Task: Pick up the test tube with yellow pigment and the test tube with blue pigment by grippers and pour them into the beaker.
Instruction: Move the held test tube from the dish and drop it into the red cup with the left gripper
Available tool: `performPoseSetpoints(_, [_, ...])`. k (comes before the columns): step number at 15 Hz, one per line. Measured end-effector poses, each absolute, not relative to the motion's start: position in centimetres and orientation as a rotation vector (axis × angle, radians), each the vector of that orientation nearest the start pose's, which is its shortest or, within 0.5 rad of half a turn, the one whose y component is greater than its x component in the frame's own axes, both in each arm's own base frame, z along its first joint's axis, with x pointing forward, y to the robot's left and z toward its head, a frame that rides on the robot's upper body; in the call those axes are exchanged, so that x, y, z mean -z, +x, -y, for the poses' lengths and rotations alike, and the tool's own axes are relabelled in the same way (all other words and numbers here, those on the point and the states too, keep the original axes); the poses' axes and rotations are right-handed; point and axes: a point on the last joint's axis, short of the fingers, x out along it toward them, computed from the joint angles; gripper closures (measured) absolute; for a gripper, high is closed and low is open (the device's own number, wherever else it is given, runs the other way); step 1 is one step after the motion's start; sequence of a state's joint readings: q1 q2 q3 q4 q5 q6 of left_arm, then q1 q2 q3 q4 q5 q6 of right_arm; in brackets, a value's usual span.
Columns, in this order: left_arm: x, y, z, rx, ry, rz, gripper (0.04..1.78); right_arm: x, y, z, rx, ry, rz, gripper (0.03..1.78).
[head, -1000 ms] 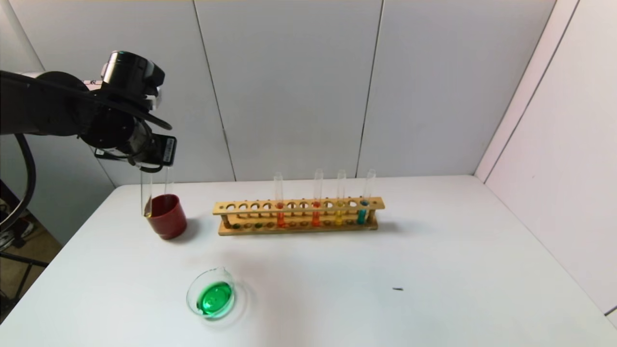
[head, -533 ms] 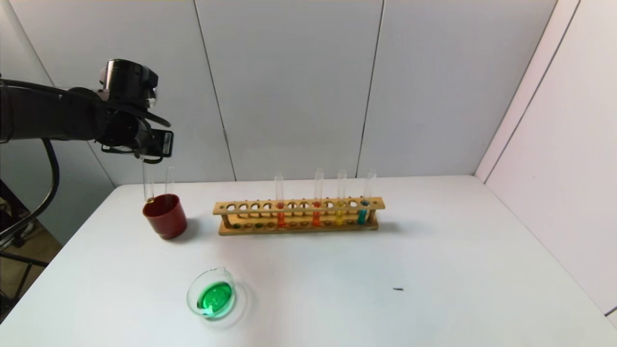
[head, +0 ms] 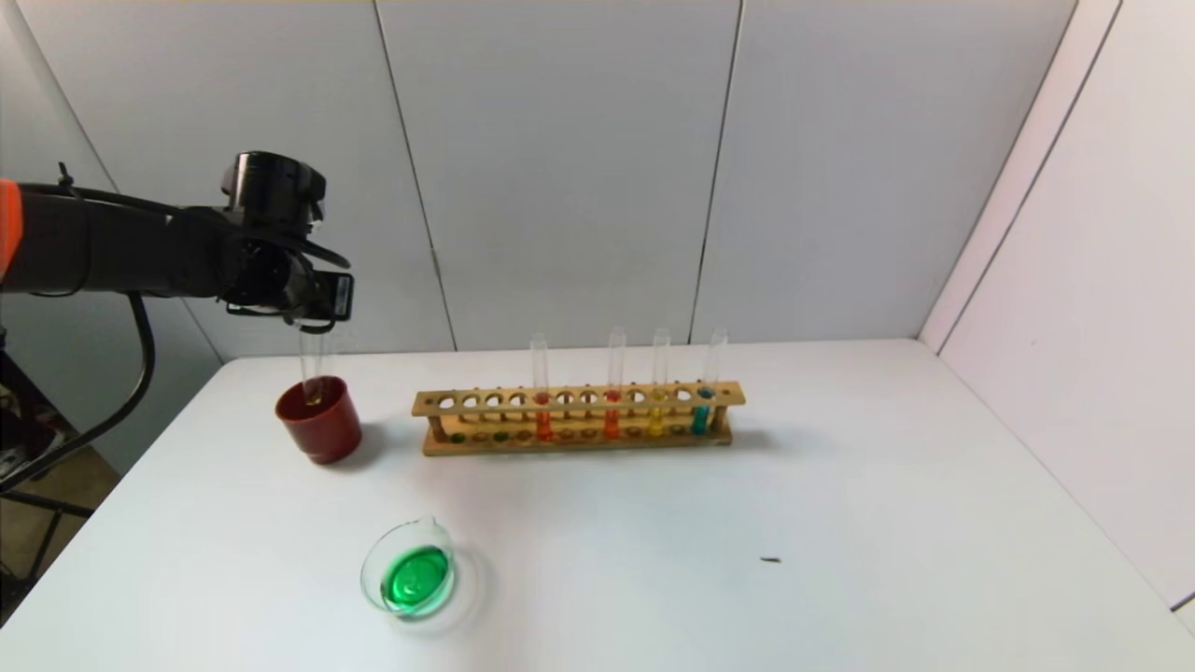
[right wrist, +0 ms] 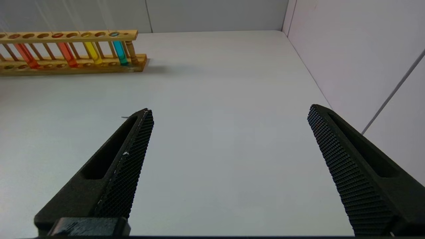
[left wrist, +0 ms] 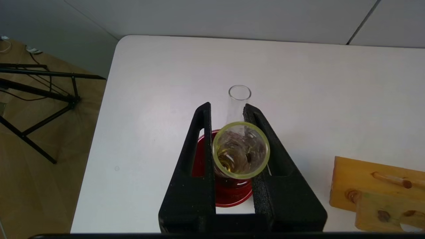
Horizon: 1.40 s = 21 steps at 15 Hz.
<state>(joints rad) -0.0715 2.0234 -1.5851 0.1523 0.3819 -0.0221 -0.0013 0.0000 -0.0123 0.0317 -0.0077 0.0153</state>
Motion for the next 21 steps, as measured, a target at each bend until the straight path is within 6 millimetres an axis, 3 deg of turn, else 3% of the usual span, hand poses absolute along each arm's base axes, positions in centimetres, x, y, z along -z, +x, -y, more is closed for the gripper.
performPoseSetpoints(7, [-17.2, 39.9, 2.0, -0.303, 0.112, -0.564, 1.48, -7.6, -2.4, 0.0, 0.010, 0.015, -0.020, 0.11])
performPoseSetpoints(13, [-16.8, 38.2, 2.0, -0.283, 0.106, -0.549, 1.39, -7.6, -2.4, 0.0, 0.010, 0.015, -0.020, 0.11])
performPoseSetpoints(15, [-17.4, 37.6, 1.9, -0.285, 0.105, -0.538, 1.20, -7.6, -2.4, 0.0, 0.009, 0.015, -0.020, 0.11])
performPoseSetpoints(19, [-18.4, 36.3, 1.8, -0.285, 0.100, -0.519, 0.53, -7.6, -2.4, 0.0, 0.009, 0.015, -0.020, 0.11])
performPoseSetpoints(21, [-19.5, 35.2, 1.7, -0.285, 0.096, -0.494, 0.29, -7.6, -2.4, 0.0, 0.009, 0.015, -0.020, 0.11])
